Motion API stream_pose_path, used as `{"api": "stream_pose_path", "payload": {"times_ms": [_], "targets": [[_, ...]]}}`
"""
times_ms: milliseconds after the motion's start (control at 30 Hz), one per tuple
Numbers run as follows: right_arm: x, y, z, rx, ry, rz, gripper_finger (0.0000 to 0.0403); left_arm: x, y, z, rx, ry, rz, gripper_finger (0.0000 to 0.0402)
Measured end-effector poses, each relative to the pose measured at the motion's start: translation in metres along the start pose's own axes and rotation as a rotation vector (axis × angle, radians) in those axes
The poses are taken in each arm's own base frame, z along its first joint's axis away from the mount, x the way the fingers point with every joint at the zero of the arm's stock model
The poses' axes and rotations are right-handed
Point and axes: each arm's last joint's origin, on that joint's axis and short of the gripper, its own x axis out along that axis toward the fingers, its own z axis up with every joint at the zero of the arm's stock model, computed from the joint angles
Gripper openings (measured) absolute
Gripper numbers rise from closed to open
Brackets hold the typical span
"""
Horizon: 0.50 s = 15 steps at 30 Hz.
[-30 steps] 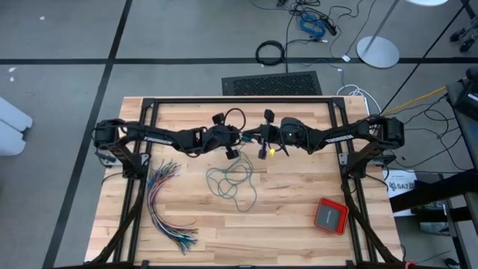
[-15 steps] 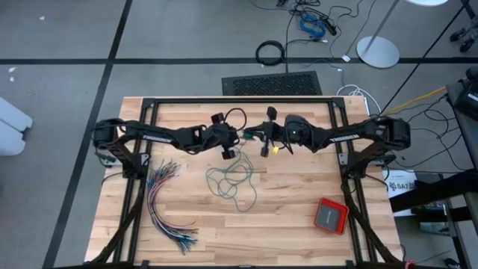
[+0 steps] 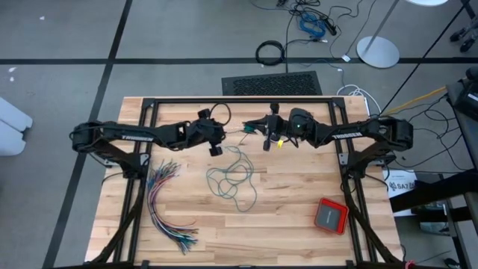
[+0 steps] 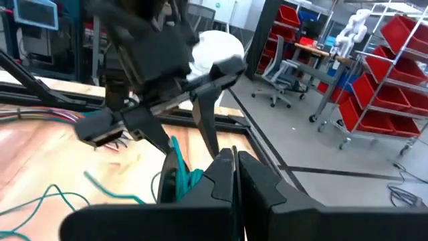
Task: Coil cords
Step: Coil the green wire onto the spool
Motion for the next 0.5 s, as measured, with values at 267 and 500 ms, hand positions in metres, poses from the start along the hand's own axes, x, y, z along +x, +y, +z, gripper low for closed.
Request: {"api": "stream_pose_path", "payload": {"times_ms": [267, 500], "targets": [[-0.004, -0.005, 0.006, -0.003, -0.019, -0.010, 0.0000, -0.007, -0.002, -0.022, -0.106, -0.045, -0.010, 0.0162], [-0.004, -0.006, 0.006, -0.004, -0.019, -0.012, 0.0000, -0.004, -0.007, -0.031, -0.170, -0.052, -0.027, 0.0162]]}}
